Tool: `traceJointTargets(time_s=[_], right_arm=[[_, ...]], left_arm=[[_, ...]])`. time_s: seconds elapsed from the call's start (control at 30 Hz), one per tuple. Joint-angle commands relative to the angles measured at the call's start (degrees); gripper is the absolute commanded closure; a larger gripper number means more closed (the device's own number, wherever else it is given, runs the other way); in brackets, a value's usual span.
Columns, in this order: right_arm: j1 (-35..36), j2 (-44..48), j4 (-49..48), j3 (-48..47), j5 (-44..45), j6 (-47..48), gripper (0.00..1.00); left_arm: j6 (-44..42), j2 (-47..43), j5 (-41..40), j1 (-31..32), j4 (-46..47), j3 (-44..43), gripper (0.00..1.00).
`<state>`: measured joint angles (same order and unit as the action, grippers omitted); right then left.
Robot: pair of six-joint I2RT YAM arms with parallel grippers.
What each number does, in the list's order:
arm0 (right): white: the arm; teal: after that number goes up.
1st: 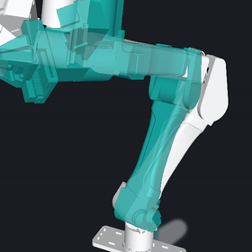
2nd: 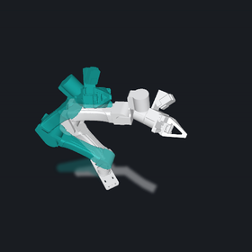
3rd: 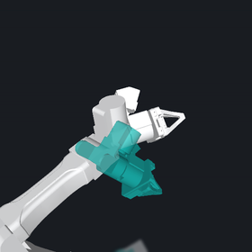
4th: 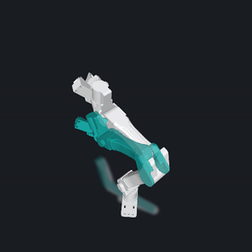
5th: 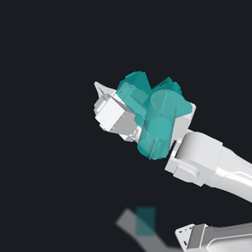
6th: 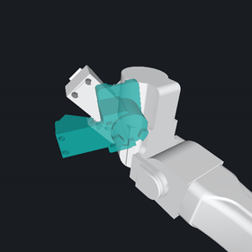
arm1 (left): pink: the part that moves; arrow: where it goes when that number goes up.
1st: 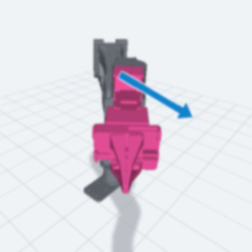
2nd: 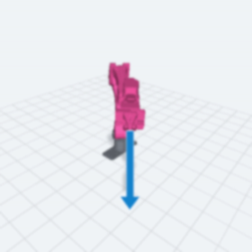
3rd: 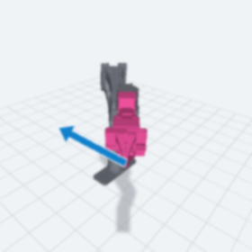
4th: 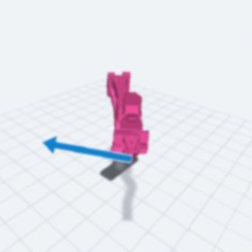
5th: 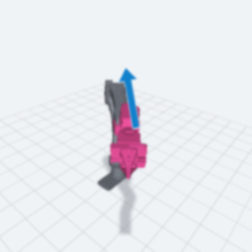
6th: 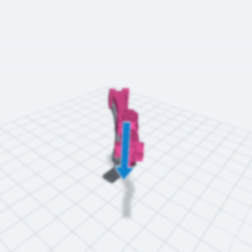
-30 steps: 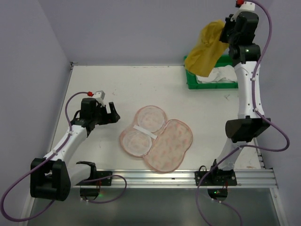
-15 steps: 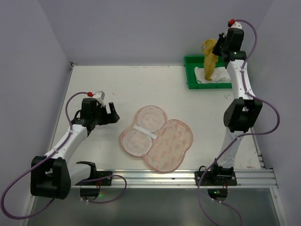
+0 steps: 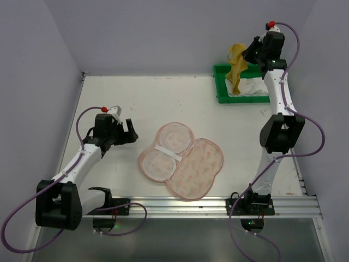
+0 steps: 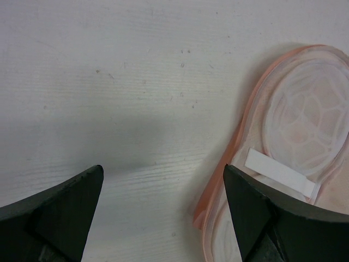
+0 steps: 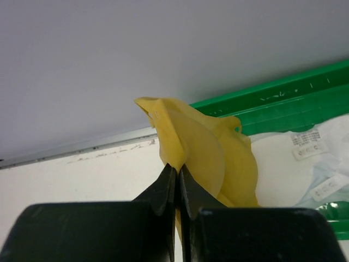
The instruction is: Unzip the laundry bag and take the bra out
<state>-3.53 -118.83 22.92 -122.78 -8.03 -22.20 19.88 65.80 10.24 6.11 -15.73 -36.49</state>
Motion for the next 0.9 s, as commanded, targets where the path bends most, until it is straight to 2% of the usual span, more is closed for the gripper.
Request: traceJointTargets(time_s=[0.0,0.2,0.4,0.7,0.77,0.8,0.87], right_arm=[[-0.9,2.7,-2.3,-2.7,-6.1,-4.0,1.00],[-1.0,4.9,-4.5,0.0,-11.2,-7.2,1.00],[-1.5,3.3,-4.6,1.1,-6.5,-6.3,1.00],[-5.8,-4.2,-4.8,0.9,0.6,-3.4,1.00],[-6.7,-5.9,-4.8,-0.3,2.0,-2.6,0.94],[-7.4,-6.2,-4.8,-0.7,2.8,-2.4,0.78],[-7.8,-6.3,-4.6,-1.8,6.3,-1.4,0.54]], left_arm=[[-1.4,0.3,-0.7,-0.4,0.2,-0.5,0.06],[-1.3,0.3,-0.9,-0.3,0.3,-0.3,0.06],[-1.3,0.7,-1.1,-0.4,0.1,-0.3,0.06],[-1.3,0.6,-1.3,-0.4,-0.6,-0.1,0.06],[-1.3,0.6,-1.1,-0.4,-0.5,-0.1,0.06],[-1.2,0.6,-1.0,-0.4,-0.4,-0.1,0.06],[-1.2,0.5,-0.3,-0.4,-0.5,0.0,0.06]])
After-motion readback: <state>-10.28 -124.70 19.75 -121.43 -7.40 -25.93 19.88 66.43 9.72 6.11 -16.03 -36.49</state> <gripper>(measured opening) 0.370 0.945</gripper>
